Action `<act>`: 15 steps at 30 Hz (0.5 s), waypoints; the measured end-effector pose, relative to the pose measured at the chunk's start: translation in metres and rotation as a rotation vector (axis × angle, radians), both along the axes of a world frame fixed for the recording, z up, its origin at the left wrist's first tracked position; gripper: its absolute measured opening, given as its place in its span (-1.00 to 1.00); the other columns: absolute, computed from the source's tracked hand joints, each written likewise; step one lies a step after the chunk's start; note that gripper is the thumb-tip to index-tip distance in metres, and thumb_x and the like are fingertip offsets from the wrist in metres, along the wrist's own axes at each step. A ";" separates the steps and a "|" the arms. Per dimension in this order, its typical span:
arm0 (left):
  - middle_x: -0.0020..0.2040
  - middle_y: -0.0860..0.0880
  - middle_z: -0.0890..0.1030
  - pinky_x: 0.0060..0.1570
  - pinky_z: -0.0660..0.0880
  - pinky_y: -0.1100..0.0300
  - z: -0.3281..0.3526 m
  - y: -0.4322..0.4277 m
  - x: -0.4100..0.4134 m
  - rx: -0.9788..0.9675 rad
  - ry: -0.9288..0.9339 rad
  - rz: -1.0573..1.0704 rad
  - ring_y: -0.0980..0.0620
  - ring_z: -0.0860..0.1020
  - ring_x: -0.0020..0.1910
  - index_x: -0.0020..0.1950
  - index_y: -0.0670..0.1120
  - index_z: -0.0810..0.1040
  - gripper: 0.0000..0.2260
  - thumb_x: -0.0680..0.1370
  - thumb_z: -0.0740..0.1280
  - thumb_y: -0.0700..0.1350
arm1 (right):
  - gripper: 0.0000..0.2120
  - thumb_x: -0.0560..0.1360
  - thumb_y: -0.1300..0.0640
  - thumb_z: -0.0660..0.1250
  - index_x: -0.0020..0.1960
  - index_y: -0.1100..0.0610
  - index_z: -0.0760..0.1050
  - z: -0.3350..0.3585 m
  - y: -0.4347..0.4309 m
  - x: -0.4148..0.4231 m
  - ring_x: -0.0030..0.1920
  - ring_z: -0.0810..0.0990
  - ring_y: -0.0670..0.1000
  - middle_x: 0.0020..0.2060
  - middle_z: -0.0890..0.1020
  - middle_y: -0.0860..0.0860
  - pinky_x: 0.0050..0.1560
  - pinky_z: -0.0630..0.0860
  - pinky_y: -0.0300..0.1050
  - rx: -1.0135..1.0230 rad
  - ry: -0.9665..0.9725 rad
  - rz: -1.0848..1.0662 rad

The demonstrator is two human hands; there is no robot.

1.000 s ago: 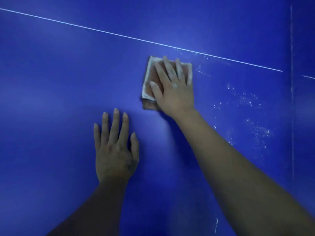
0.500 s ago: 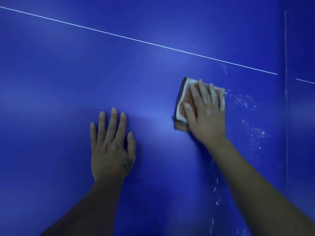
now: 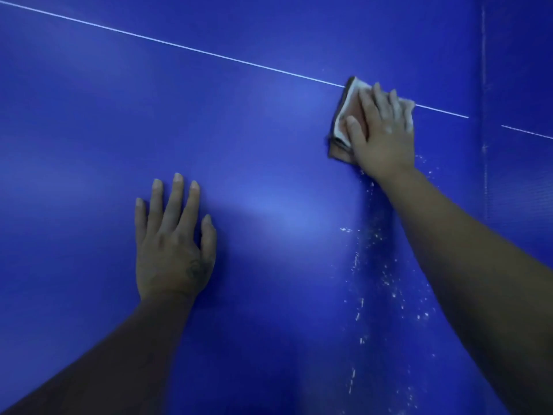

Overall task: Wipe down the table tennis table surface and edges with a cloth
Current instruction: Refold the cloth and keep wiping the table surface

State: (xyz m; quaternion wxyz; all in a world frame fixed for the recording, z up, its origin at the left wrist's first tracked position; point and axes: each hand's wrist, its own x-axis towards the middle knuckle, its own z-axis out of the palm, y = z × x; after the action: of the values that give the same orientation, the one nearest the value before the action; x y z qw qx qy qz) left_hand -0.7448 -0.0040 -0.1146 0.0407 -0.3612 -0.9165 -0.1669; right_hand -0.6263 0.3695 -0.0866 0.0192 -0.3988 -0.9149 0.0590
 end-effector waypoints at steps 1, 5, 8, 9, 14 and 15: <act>0.71 -0.14 0.33 0.70 0.07 -0.30 0.001 0.000 0.001 -0.003 0.001 0.000 -0.27 0.20 0.73 0.68 -0.13 0.40 -0.50 0.76 0.15 0.02 | -0.39 0.74 -0.21 0.09 0.73 -0.03 0.17 -0.001 -0.012 0.013 0.73 0.05 0.15 0.73 0.16 -0.01 0.69 -0.04 0.28 0.001 0.008 -0.024; 0.71 -0.15 0.34 0.69 0.07 -0.29 0.006 0.002 0.001 -0.006 0.014 -0.007 -0.28 0.22 0.72 0.68 -0.12 0.40 -0.50 0.77 0.14 0.04 | -0.38 0.73 -0.21 0.09 0.73 -0.02 0.19 -0.003 -0.081 0.059 0.73 0.07 0.15 0.72 0.19 0.00 0.68 -0.01 0.31 0.020 0.027 -0.008; 0.71 -0.16 0.32 0.69 0.08 -0.30 0.007 0.001 0.004 -0.032 0.019 0.001 -0.28 0.21 0.72 0.69 -0.12 0.39 -0.51 0.79 0.11 0.04 | -0.40 0.73 -0.19 0.14 0.71 0.00 0.24 -0.003 -0.117 0.078 0.73 0.10 0.16 0.71 0.22 0.02 0.68 0.01 0.31 0.026 0.016 0.070; 0.71 -0.17 0.32 0.68 0.09 -0.30 0.007 0.001 0.006 -0.043 0.023 0.006 -0.29 0.20 0.72 0.69 -0.12 0.38 -0.51 0.79 0.10 0.03 | -0.40 0.73 -0.18 0.16 0.71 0.01 0.26 0.000 -0.115 0.078 0.72 0.12 0.17 0.71 0.23 0.03 0.68 0.02 0.31 0.017 0.014 0.107; 0.72 -0.24 0.29 0.68 0.09 -0.32 0.015 0.023 0.040 -0.043 -0.028 0.103 -0.34 0.19 0.72 0.68 -0.20 0.37 -0.49 0.79 0.10 0.01 | -0.40 0.74 -0.18 0.15 0.72 0.01 0.22 0.008 -0.029 0.041 0.71 0.13 0.22 0.72 0.19 0.04 0.68 0.00 0.30 0.004 -0.093 0.233; 0.73 -0.23 0.26 0.69 0.07 -0.31 0.016 0.032 0.057 -0.030 -0.049 0.112 -0.33 0.17 0.73 0.69 -0.19 0.35 -0.48 0.78 0.12 0.04 | -0.40 0.75 -0.19 0.13 0.73 -0.01 0.19 0.009 -0.007 0.037 0.72 0.11 0.20 0.73 0.16 0.02 0.68 -0.02 0.29 0.004 -0.115 0.203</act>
State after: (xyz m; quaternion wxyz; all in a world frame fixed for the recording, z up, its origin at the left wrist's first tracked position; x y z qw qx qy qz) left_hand -0.6876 0.0285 -0.0983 0.0219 -0.3055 -0.9385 -0.1594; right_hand -0.5890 0.3627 -0.0772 -0.0383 -0.3066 -0.9504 0.0357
